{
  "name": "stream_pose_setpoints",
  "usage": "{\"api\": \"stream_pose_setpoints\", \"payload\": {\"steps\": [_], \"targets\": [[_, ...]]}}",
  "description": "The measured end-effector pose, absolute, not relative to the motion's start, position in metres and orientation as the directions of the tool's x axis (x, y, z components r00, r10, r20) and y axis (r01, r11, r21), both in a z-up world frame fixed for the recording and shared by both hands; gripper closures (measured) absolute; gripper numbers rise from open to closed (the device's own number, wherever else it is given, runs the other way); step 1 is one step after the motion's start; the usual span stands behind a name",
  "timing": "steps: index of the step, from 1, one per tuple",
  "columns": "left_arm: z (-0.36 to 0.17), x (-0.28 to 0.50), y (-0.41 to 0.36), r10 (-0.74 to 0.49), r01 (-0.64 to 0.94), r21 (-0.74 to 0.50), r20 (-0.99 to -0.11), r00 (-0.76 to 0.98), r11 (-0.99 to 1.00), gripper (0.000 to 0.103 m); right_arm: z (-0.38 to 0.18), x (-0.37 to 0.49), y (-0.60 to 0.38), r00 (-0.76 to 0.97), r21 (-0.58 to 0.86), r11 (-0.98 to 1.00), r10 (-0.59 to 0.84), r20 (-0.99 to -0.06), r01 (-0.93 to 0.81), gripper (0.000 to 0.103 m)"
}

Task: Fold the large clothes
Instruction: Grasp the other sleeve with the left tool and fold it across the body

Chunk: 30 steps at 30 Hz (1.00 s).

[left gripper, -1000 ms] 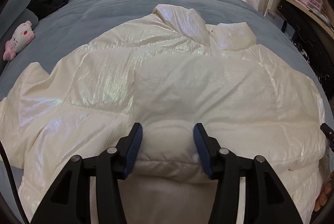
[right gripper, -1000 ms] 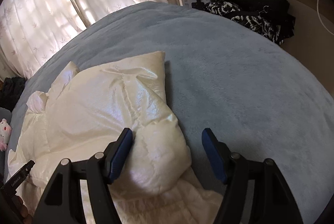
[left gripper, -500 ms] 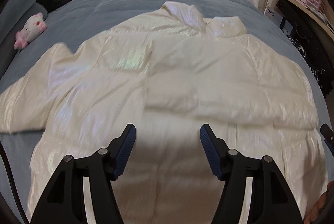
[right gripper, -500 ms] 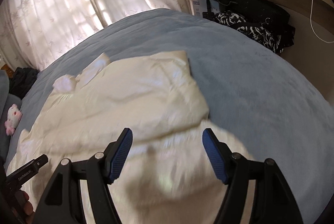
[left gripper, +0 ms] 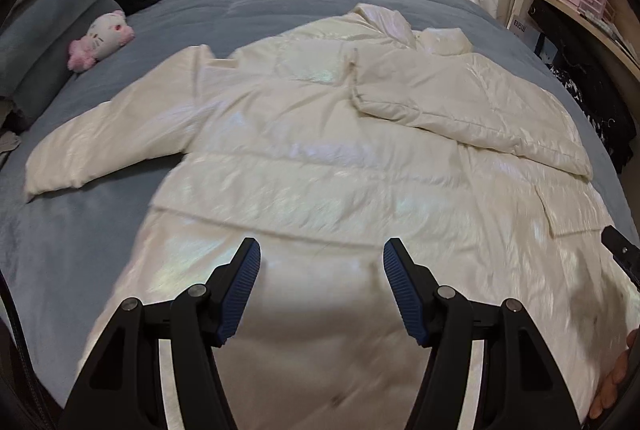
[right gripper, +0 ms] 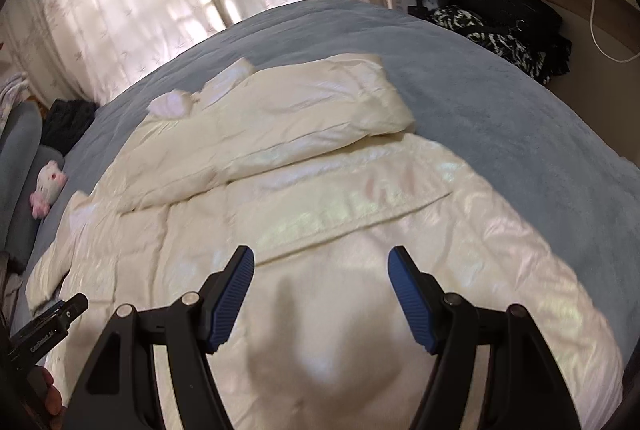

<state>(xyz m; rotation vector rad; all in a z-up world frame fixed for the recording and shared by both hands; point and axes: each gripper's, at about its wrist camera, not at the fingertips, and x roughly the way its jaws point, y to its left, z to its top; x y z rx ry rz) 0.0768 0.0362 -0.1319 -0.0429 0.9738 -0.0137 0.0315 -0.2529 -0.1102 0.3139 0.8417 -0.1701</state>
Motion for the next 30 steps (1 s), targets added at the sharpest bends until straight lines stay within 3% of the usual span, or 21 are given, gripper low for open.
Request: {"api": "stream_pose_setpoints", "payload": {"steps": [9, 16, 30], "targets": [[-0.102, 0.044, 0.112, -0.031, -0.079, -0.102, -0.781, 0.623, 0.992, 0.04, -0.089, 0.019, -0.174, 0.682, 0.096, 0.989, -0.01, -0.731, 0.117, 0.033], [-0.096, 0.032, 0.2, -0.018, -0.18, -0.178, -0.757, 0.653, 0.967, 0.034, -0.065, 0.019, -0.098, 0.734, -0.02, 0.998, 0.034, -0.678, -0.065, 0.033], [-0.156, 0.06, 0.377, -0.081, -0.395, -0.477, -0.711, 0.698, 0.785, 0.031, -0.068, 0.082, 0.052, 0.729, -0.071, 0.939, 0.212, -0.651, -0.336, 0.033]]}}
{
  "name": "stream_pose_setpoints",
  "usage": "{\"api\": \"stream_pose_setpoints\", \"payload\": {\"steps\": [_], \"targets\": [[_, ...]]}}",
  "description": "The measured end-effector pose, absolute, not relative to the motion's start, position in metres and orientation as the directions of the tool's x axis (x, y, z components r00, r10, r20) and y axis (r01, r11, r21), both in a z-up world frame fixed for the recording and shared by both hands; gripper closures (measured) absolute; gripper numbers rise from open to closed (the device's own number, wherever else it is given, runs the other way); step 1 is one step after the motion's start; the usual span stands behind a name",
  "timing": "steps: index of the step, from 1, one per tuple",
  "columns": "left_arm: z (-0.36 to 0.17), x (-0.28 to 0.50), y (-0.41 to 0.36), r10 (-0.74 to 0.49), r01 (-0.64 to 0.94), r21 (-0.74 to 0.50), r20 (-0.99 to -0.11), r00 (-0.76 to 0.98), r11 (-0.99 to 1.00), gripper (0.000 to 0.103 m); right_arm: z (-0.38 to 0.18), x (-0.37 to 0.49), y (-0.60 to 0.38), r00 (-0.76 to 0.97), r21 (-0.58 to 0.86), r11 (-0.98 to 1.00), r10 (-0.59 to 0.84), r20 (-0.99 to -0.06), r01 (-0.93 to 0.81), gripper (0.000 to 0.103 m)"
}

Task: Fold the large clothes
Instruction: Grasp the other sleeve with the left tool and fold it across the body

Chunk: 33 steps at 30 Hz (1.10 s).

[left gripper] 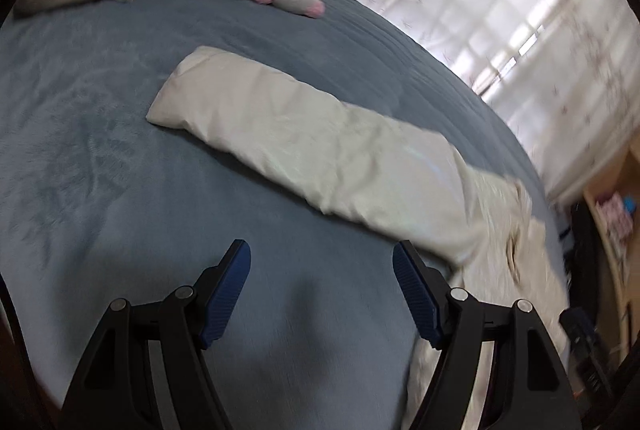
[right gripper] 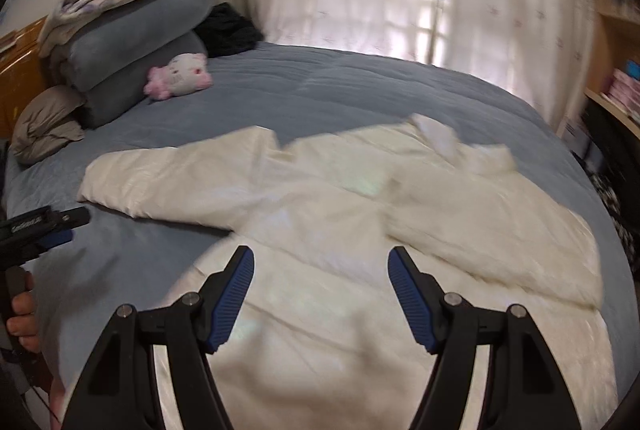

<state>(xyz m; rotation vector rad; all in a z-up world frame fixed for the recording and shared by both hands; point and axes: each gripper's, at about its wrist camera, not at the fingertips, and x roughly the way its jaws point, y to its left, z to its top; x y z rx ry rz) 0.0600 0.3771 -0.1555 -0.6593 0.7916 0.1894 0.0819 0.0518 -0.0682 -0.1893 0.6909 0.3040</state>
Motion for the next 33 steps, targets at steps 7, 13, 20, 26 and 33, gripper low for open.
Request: {"api": "stream_pose_setpoints", "payload": {"steps": [7, 13, 20, 26, 33], "targets": [[-0.193, 0.113, 0.423, -0.189, -0.396, -0.599, -0.685, 0.704, 0.695, 0.031, -0.087, 0.132, 0.122, 0.706, -0.072, 0.91, 0.266, -0.656, -0.409, 0.034], [-0.23, 0.144, 0.456, -0.219, -0.433, -0.673, -0.658, 0.721, 0.6, 0.031, -0.111, 0.168, 0.157, 0.642, -0.022, 0.895, 0.302, -0.705, -0.445, 0.047], [-0.234, 0.156, 0.46, -0.117, -0.468, -0.637, -0.659, 0.743, 0.613, 0.061, -0.128, 0.178, 0.166, 0.606, -0.011, 0.892, 0.298, -0.737, -0.452, 0.056], [-0.214, 0.15, 0.456, -0.059, -0.51, -0.599, -0.682, 0.729, 0.618, 0.096, -0.118, 0.17, 0.16, 0.611, -0.009, 0.893, 0.3, -0.733, -0.45, 0.057], [-0.087, 0.15, 0.372, 0.101, -0.362, -0.32, -0.61, 0.786, 0.876, 0.097, -0.08, 0.15, 0.123, 0.652, 0.035, 0.905, 0.331, -0.682, -0.423, 0.057]]}}
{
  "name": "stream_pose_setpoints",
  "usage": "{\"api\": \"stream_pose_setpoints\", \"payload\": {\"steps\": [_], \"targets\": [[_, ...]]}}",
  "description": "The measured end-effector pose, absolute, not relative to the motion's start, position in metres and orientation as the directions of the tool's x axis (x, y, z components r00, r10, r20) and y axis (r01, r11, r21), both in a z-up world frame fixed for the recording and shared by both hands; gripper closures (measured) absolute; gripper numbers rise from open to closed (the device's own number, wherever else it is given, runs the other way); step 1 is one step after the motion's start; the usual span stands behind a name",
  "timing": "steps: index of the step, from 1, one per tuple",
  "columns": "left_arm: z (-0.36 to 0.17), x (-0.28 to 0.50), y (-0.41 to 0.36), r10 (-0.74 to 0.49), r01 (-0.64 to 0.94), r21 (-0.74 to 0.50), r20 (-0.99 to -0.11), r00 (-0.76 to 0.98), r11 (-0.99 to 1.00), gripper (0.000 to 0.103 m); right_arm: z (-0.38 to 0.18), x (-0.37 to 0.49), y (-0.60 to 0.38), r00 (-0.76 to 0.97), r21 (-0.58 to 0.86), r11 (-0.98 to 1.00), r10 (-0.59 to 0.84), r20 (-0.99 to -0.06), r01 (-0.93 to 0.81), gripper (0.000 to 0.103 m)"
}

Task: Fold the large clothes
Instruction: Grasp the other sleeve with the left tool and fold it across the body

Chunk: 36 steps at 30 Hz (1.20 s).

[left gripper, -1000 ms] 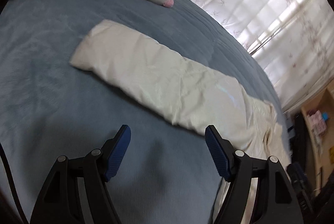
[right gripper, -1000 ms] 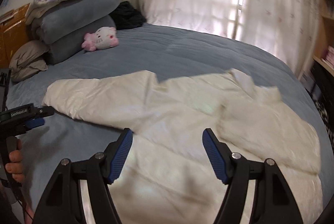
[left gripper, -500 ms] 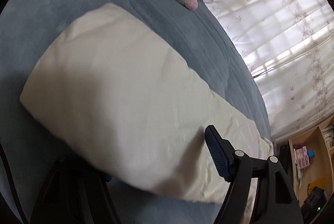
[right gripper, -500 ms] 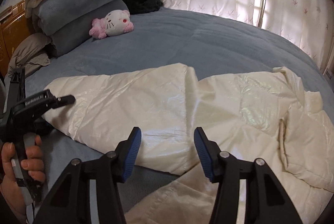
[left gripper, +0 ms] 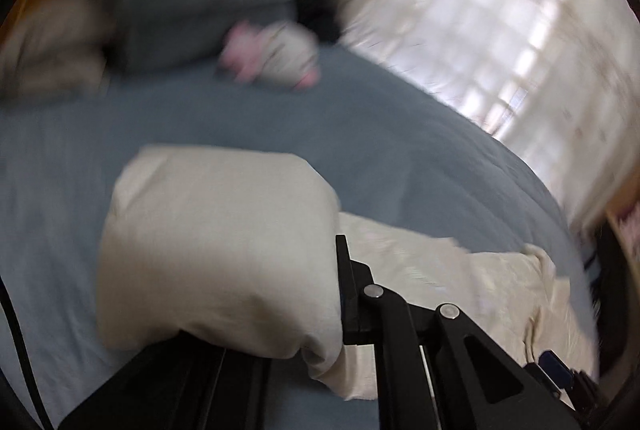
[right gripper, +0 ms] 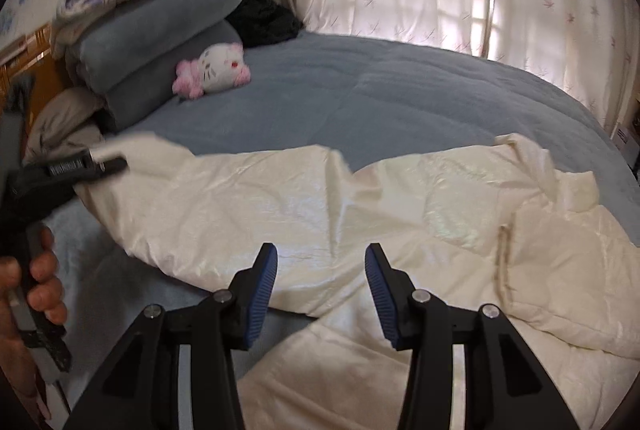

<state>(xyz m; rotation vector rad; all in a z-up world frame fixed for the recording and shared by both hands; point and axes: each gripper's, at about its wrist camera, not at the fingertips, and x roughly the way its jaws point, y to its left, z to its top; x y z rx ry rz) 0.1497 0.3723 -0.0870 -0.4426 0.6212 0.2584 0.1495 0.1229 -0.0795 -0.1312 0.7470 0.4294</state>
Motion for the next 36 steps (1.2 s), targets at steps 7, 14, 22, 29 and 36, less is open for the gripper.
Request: {"api": "stream_pose_setpoints", "payload": {"steps": [7, 14, 22, 29, 36], "targets": [[0.018, 0.148, 0.264, 0.06, -0.183, -0.155, -0.582, 0.811, 0.971, 0.097, -0.049, 0.127, 0.056, 0.699, 0.098, 0.93, 0.333, -0.633, -0.355, 0.057], [0.039, 0.17, 0.133, -0.091, 0.021, -0.116, -0.633, 0.769, 0.993, 0.097, -0.041, 0.12, -0.036, 0.749, 0.157, 0.963, 0.268, -0.606, -0.218, 0.057], [-0.039, 0.199, -0.003, -0.184, 0.18, -0.086, -0.737, 0.651, 0.98, 0.096, -0.062, 0.121, -0.132, 0.758, 0.171, 0.985, 0.132, -0.639, -0.027, 0.057], [-0.112, 0.207, -0.053, -0.203, 0.242, -0.075, -0.8, 0.565, 0.967, 0.056, -0.089, 0.122, -0.176, 0.723, 0.177, 0.982, 0.074, -0.687, 0.068, 0.057], [-0.115, 0.197, -0.04, -0.223, 0.243, -0.095, -0.785, 0.578, 0.965, 0.034, -0.095, 0.122, -0.183, 0.715, 0.196, 0.977, 0.079, -0.695, 0.082, 0.057]]}}
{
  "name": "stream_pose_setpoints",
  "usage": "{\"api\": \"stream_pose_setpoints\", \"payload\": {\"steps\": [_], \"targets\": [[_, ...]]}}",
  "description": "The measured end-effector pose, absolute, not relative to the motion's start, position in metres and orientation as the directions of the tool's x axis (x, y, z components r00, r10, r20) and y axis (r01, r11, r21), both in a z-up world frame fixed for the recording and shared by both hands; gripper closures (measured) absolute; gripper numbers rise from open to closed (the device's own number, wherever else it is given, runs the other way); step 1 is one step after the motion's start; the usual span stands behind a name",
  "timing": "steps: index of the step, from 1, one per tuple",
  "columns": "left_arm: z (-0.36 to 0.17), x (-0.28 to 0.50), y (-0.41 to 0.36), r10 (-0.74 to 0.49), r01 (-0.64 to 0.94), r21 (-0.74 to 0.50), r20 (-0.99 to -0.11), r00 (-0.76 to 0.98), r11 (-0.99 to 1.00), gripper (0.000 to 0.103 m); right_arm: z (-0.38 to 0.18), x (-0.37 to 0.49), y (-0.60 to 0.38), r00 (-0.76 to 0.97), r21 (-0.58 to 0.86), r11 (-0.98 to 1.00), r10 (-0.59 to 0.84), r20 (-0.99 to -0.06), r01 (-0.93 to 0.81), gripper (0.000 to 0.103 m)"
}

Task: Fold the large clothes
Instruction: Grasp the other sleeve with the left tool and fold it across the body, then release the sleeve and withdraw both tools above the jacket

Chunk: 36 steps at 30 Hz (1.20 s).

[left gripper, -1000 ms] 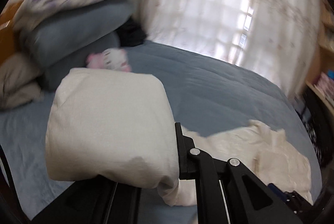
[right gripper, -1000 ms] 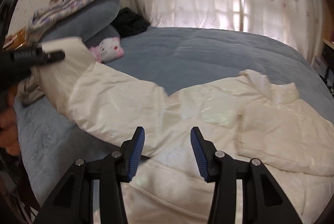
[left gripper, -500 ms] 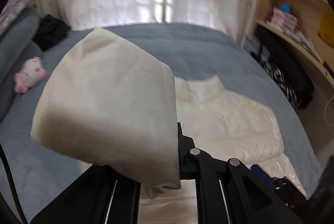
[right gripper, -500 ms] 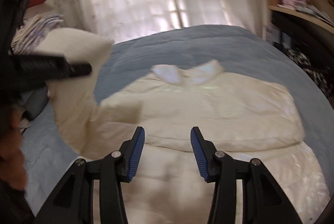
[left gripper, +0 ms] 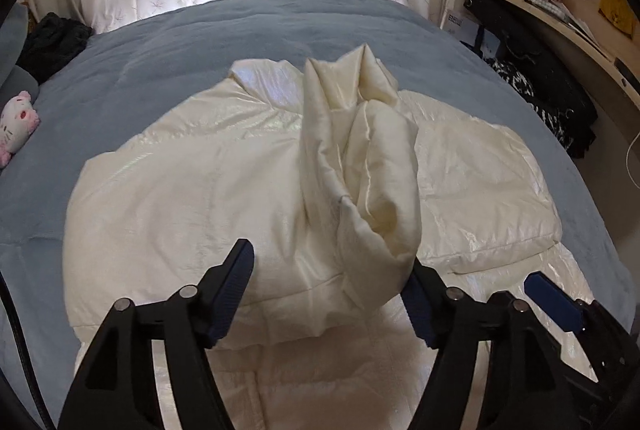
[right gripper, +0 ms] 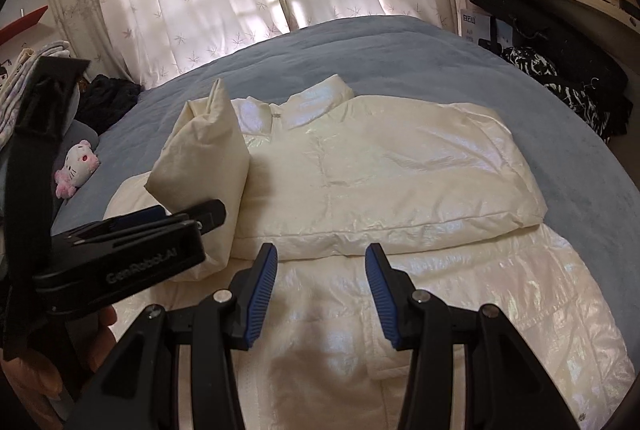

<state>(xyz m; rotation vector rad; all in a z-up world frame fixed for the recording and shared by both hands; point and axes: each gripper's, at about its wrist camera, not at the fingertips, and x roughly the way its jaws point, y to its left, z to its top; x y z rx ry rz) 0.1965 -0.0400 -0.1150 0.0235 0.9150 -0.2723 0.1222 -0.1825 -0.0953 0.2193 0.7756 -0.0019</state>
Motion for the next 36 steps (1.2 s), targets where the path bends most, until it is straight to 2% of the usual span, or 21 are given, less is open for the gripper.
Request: {"api": "stream_pose_setpoints", "payload": {"steps": [3, 7, 12, 18, 30, 36], "targets": [[-0.106, 0.195, -0.031, -0.244, 0.237, -0.125, -0.775, 0.584, 0.963, 0.032, -0.095, 0.123, -0.178, 0.713, 0.205, 0.976, 0.096, -0.695, 0.068, 0.057], [-0.092, 0.191, -0.022, -0.267, 0.228, -0.16, -0.761, 0.591, 0.96, 0.023, -0.095, 0.122, -0.169, 0.707, 0.219, 0.975, 0.126, -0.696, 0.042, 0.054], [-0.081, 0.177, -0.011, -0.271, 0.217, -0.172, -0.75, 0.604, 0.961, 0.023, -0.095, 0.118, -0.162, 0.699, 0.248, 0.969, 0.169, -0.695, 0.011, 0.049], [-0.069, 0.158, -0.005, -0.186, 0.174, -0.098, -0.762, 0.62, 0.98, 0.023, -0.092, 0.115, -0.156, 0.691, 0.262, 0.965, 0.197, -0.696, -0.011, 0.048], [-0.04, 0.115, 0.007, -0.088, 0.104, -0.031, -0.788, 0.609, 0.994, 0.023, -0.082, 0.102, -0.152, 0.68, 0.294, 0.955, 0.24, -0.693, -0.037, 0.047], [-0.02, 0.093, 0.01, -0.132, 0.096, -0.094, -0.798, 0.587, 0.991, 0.023, -0.068, 0.095, -0.163, 0.687, 0.313, 0.948, 0.259, -0.679, -0.047, 0.047]]}}
